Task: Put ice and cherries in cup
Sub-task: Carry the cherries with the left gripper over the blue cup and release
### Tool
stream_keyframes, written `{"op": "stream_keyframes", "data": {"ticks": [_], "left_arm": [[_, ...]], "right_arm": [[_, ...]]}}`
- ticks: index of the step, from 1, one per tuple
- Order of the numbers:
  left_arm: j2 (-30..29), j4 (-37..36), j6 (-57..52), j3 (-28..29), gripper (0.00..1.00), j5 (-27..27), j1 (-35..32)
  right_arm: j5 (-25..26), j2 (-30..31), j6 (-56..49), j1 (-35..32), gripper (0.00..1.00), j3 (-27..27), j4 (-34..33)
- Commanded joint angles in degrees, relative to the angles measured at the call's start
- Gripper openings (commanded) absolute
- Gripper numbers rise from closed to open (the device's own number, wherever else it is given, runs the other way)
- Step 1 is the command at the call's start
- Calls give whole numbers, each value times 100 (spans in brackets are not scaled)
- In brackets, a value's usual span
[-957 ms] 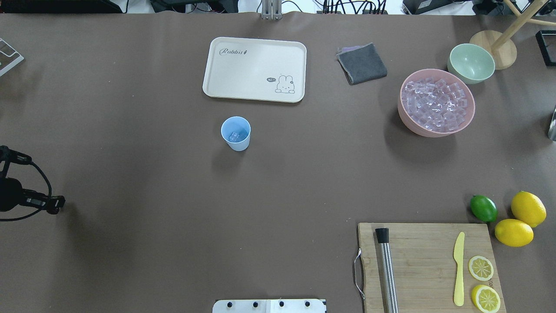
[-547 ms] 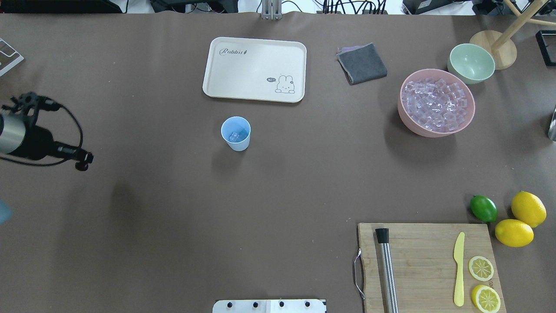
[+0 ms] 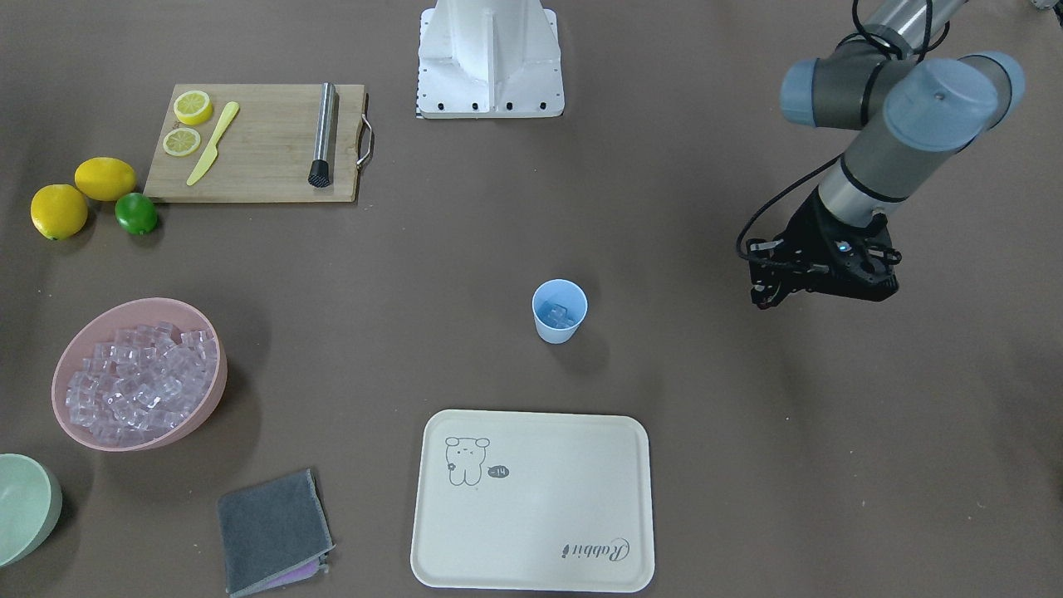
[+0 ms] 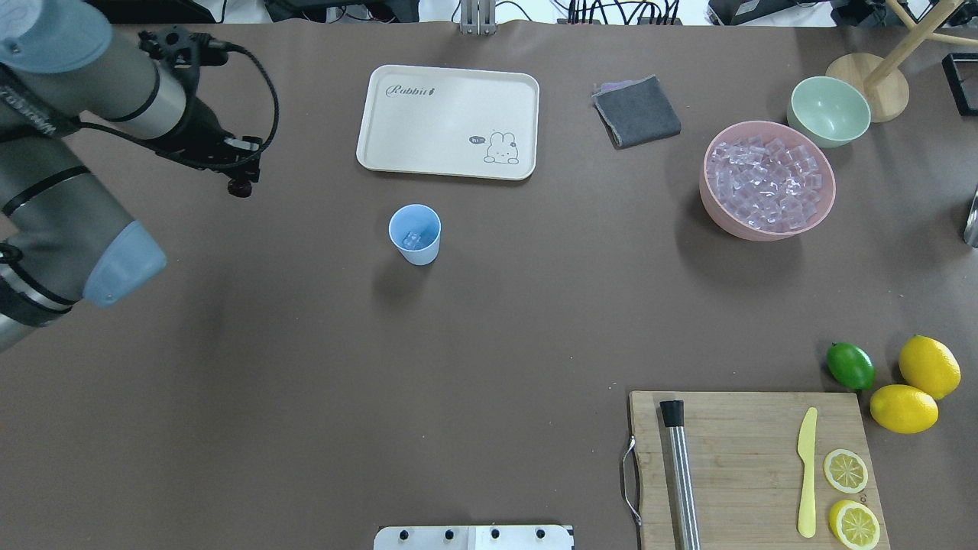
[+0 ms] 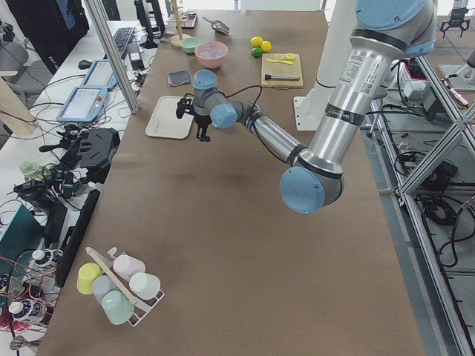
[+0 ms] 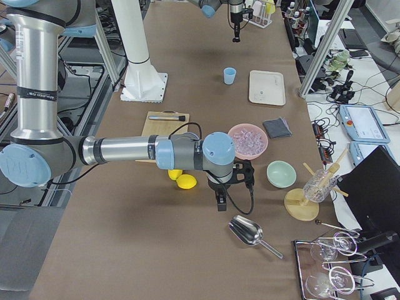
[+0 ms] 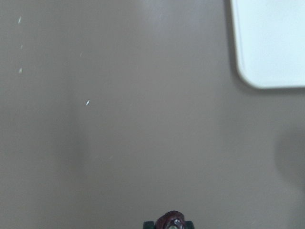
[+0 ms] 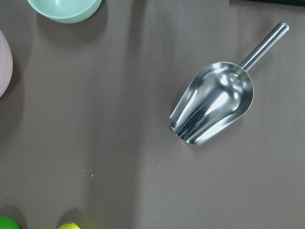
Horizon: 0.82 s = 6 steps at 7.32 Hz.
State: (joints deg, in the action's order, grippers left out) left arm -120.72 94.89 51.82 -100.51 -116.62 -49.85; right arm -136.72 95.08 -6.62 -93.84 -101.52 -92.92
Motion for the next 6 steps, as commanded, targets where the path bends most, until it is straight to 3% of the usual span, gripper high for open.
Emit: {"op": "stream_keyframes", "data": {"ticks": [1,3,6], "left_arm": [[-767,-164,904,31,30,795,780],[-971,-129,1190,206,30,1569,1275],[-1182,170,1383,532,31,1607,1347]], "right_arm": [[-3,1,38,32,99,-25,-7],[5,-7,38,41,99,-17,-7],[-3,19,38,41,99,-17,2]]}}
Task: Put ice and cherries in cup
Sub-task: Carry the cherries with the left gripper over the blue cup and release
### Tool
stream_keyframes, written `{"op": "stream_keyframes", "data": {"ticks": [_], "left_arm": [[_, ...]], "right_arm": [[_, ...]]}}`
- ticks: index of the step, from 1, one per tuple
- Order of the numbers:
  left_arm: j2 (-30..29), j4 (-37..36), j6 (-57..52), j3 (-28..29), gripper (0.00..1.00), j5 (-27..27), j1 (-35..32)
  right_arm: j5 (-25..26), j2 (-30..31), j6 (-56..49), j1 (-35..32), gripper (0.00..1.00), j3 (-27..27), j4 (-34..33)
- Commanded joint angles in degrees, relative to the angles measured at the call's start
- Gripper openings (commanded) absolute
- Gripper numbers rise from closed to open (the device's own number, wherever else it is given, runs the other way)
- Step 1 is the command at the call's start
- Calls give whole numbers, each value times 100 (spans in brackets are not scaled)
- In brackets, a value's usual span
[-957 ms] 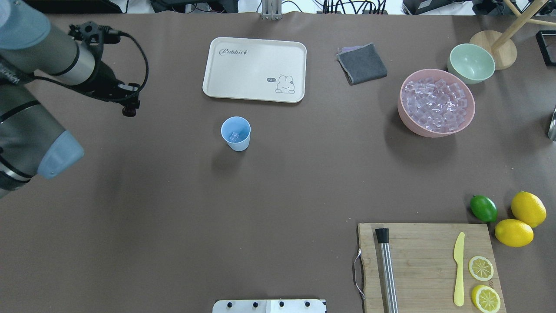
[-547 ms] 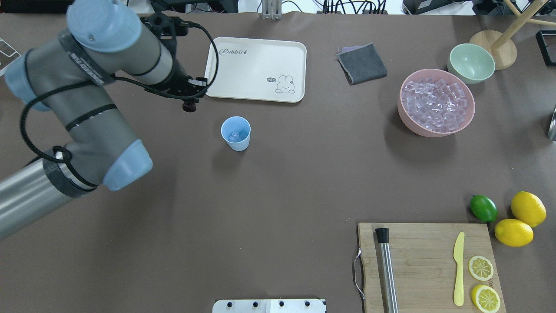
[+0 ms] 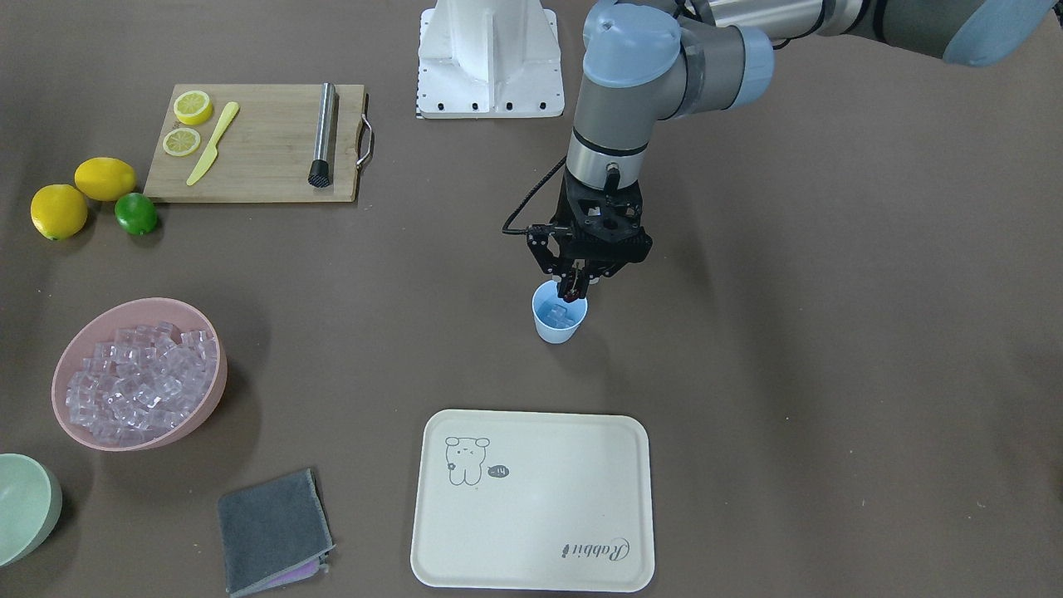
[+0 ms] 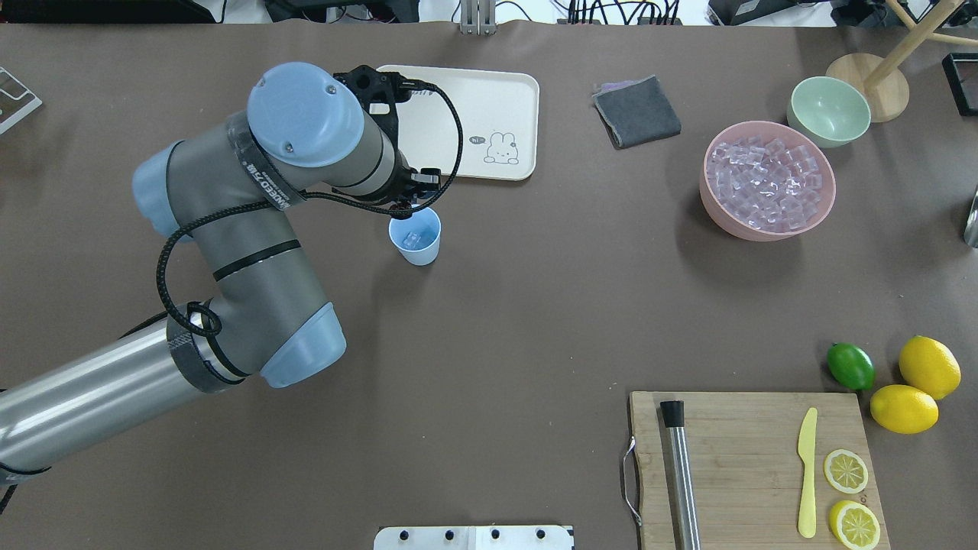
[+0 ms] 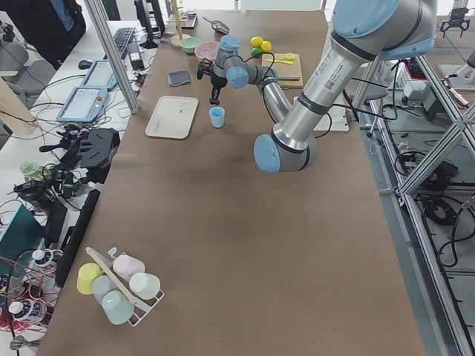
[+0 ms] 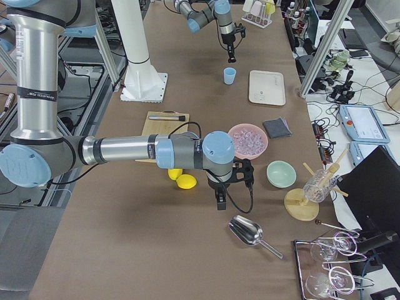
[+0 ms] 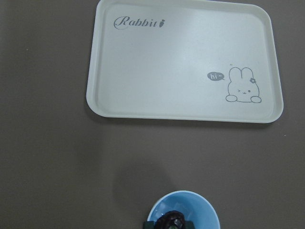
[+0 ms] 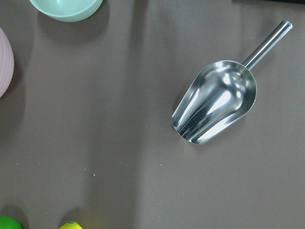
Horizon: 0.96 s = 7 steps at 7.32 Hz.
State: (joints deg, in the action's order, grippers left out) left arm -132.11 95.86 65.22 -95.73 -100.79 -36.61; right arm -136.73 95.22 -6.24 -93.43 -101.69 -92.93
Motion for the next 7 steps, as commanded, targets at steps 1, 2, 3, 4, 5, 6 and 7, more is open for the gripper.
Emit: {"op": "stream_keyframes", "data": {"ticks": [1,2,3,4,5,6,7], "left_arm": [[-43,73,43,54,31,24,31],[-43,73,43,46,55,24,31],[-26,73,52,28,98,24,22],[-17,64,60,11,98,15,22],[44,64,69,-155,98,-11,13],[489,12,69,-618,98,-46,-4],[1398,46,43,-1153,98,-72,-22]], "right_arm": [[6,14,-17,1,99,27,3],[6,23,-26,1,99,27,3],[6,40,-26,1,99,18,3],[6,58,-26,1,99,9,3],[6,58,-26,1,99,18,3],[6,67,-26,1,99,18,3],[6,76,-35,1,99,36,3]]}}
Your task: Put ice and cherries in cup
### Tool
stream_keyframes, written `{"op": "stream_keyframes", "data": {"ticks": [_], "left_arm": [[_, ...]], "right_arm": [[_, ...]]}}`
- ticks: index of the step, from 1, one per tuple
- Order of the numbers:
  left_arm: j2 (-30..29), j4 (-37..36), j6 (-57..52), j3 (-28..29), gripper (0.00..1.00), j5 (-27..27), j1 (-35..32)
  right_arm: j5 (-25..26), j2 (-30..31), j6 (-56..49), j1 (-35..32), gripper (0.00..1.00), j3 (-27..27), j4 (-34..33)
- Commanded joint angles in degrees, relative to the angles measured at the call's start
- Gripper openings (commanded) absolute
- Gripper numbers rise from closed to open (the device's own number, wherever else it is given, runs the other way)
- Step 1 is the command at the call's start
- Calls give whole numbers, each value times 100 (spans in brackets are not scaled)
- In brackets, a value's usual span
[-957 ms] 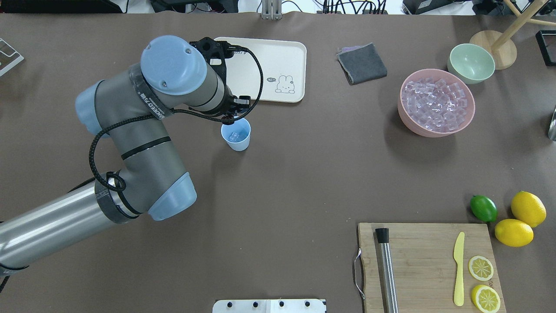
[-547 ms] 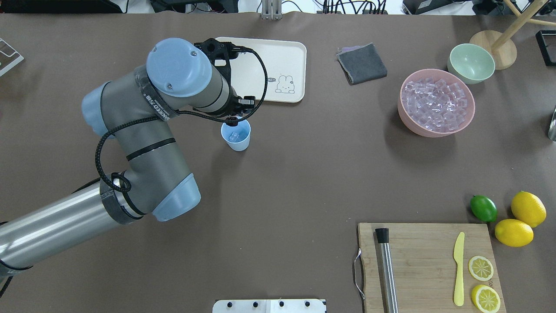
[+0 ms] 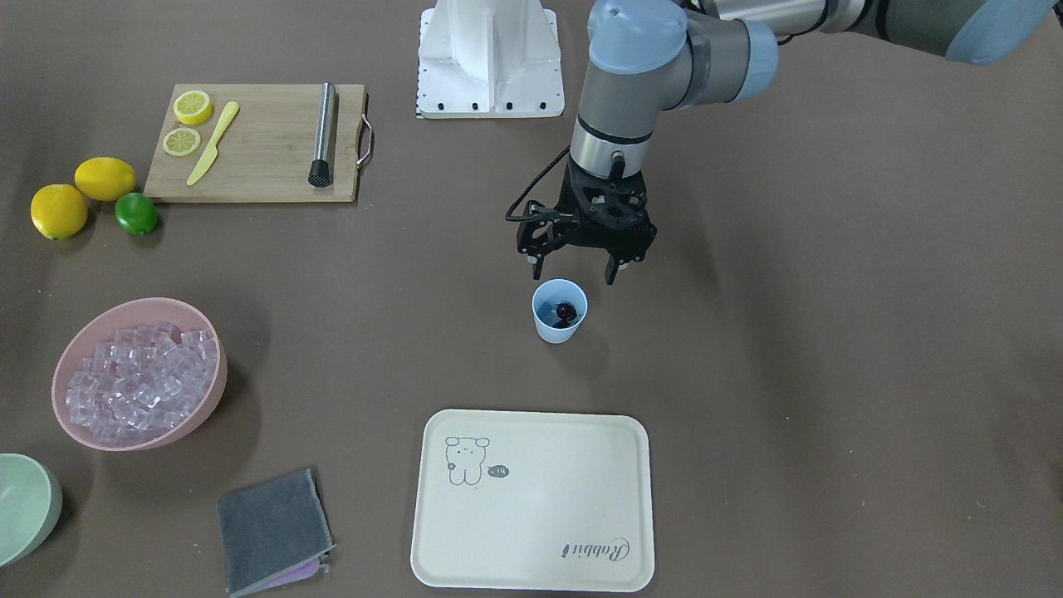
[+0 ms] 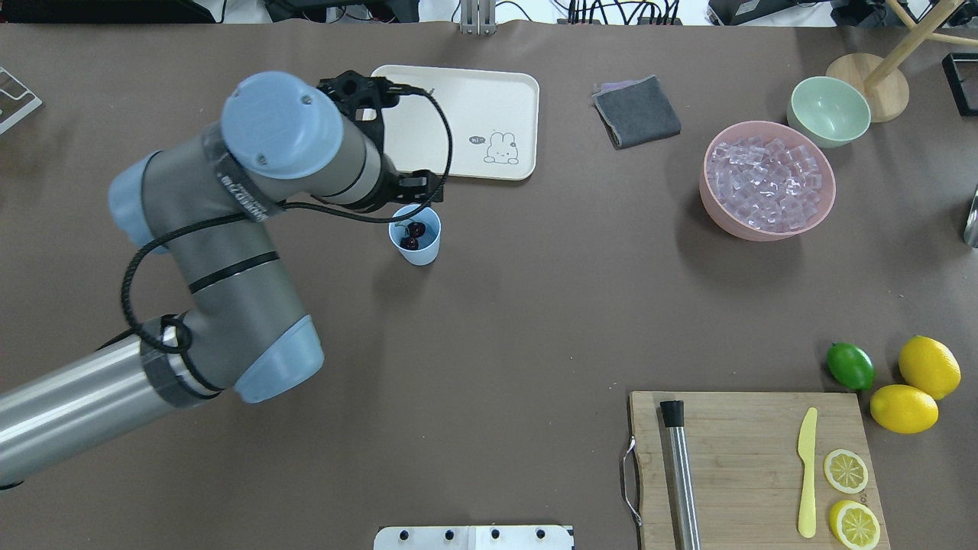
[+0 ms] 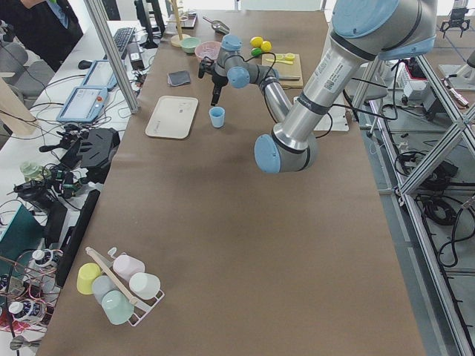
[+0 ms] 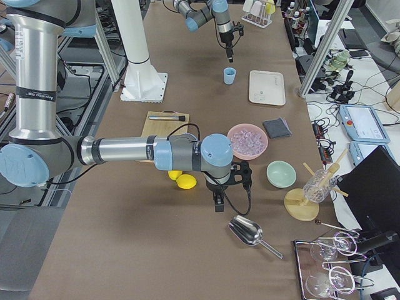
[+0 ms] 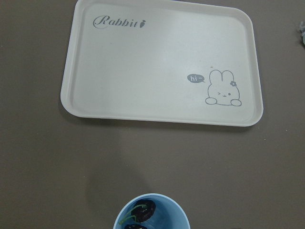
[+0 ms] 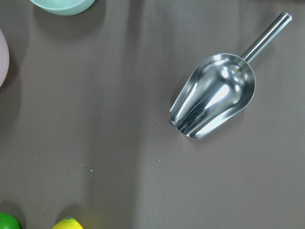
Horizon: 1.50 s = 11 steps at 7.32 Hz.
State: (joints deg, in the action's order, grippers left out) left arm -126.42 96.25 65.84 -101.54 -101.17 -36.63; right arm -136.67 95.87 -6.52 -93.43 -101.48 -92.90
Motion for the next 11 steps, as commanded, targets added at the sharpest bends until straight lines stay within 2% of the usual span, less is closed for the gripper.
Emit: {"op": "stream_keyframes", "data": {"ticks": [1,3,4,7,8,10,11], "left_arm": [[1403,130,-79,-803,98,-339,-238],[2188,149,-1950,-789,98,-1670,-1655],[2435,157,-2648,-571,98,-2218,-2360],[3629,122,-4669,-280,98,-3029,-4292],[3824,96,-5625,35,98,-3432,-4883],[4045,165,-6125,544,98,-3637,-5484],[4055,270,-6309,974,98,-3656,-5487]], "right_arm": [[0,62,-15,0,99,-21,0],[-9,63,-16,0,99,-21,0],[-9,54,-16,9,99,-21,0],[-18,37,-7,9,99,-39,0],[-18,19,2,9,99,-30,0],[-18,10,2,9,99,-30,0],[-26,2,2,17,99,-30,0]]}}
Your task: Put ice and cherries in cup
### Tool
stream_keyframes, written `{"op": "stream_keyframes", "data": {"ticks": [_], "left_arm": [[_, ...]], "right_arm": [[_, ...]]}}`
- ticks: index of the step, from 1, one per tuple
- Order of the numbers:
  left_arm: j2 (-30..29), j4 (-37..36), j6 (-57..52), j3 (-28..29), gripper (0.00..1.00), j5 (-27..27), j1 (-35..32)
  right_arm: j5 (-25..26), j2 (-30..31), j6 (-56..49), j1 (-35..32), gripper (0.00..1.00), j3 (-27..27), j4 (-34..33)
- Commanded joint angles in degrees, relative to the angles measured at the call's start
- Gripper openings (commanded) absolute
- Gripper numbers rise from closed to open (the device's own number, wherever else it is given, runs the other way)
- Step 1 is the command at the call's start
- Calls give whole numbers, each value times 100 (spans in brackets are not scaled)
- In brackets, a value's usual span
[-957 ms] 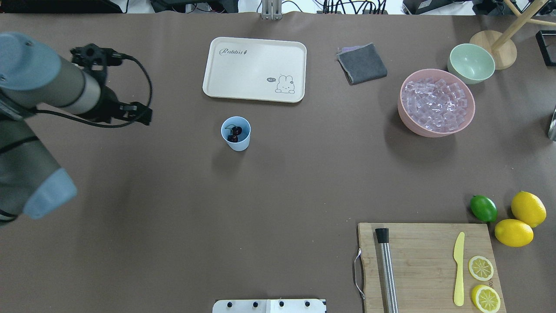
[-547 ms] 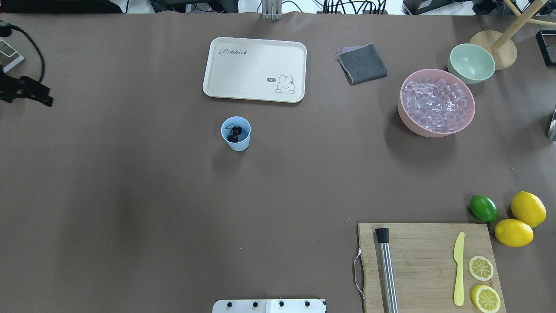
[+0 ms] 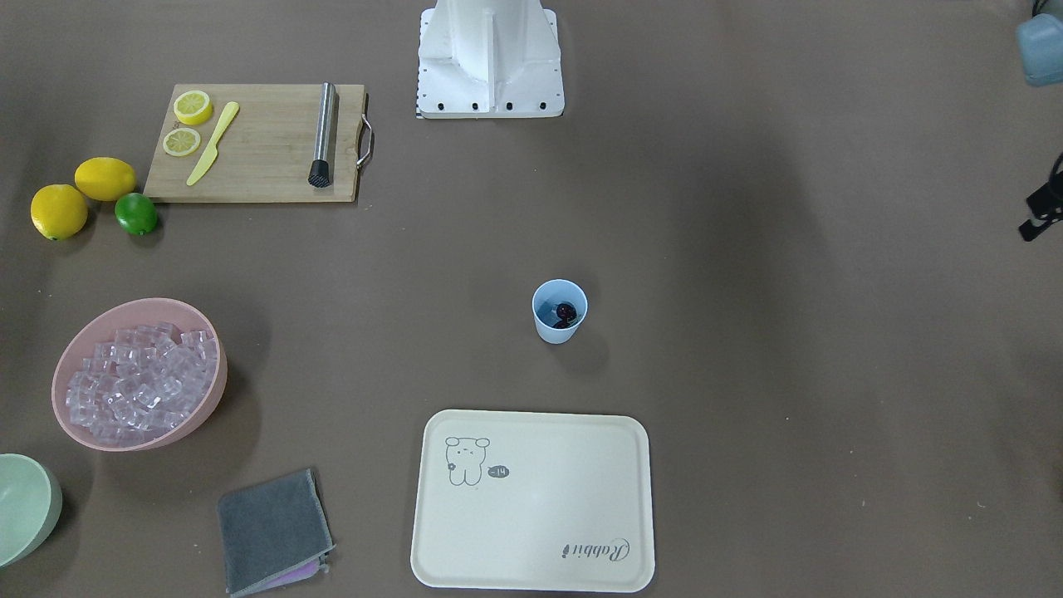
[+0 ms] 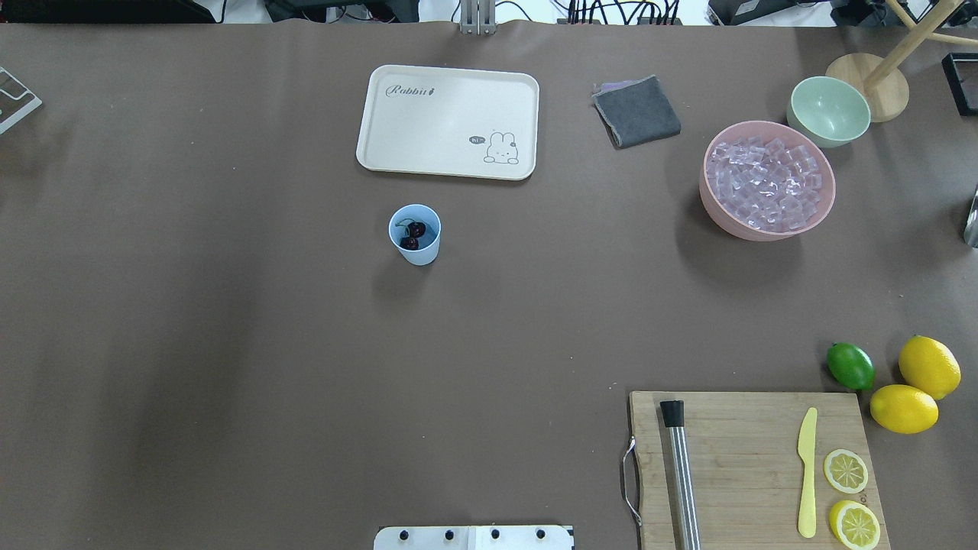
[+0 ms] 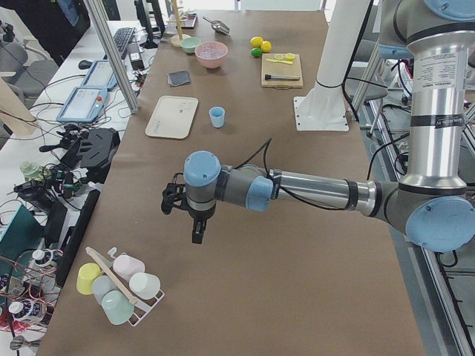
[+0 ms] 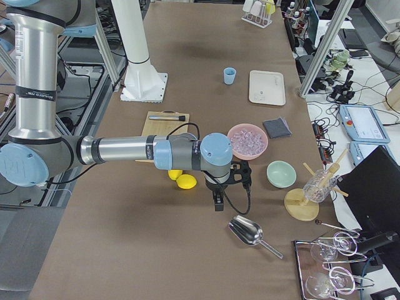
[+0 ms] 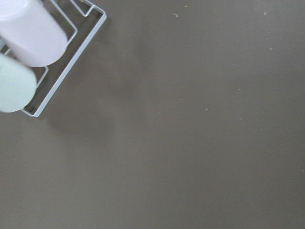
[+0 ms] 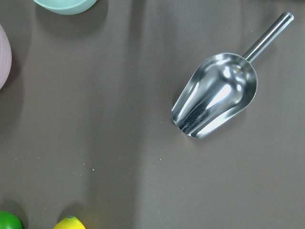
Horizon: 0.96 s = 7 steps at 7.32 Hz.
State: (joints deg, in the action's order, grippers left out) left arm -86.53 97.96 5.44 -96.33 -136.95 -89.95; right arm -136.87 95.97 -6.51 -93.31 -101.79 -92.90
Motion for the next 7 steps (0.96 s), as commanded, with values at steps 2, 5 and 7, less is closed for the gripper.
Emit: {"op": "stream_keyframes", "data": {"ticks": [2,5,7], "left_arm": [[102,767,-606,861,98,-25,-180],[145,917,-666,554,98,229,-259],[224,1033,-614,545,98,178,-364]], "right_arm": [[2,-9,0,14,99,1,0],[19,-9,44,85,99,62,-9],[28,0,44,85,99,54,0]]}}
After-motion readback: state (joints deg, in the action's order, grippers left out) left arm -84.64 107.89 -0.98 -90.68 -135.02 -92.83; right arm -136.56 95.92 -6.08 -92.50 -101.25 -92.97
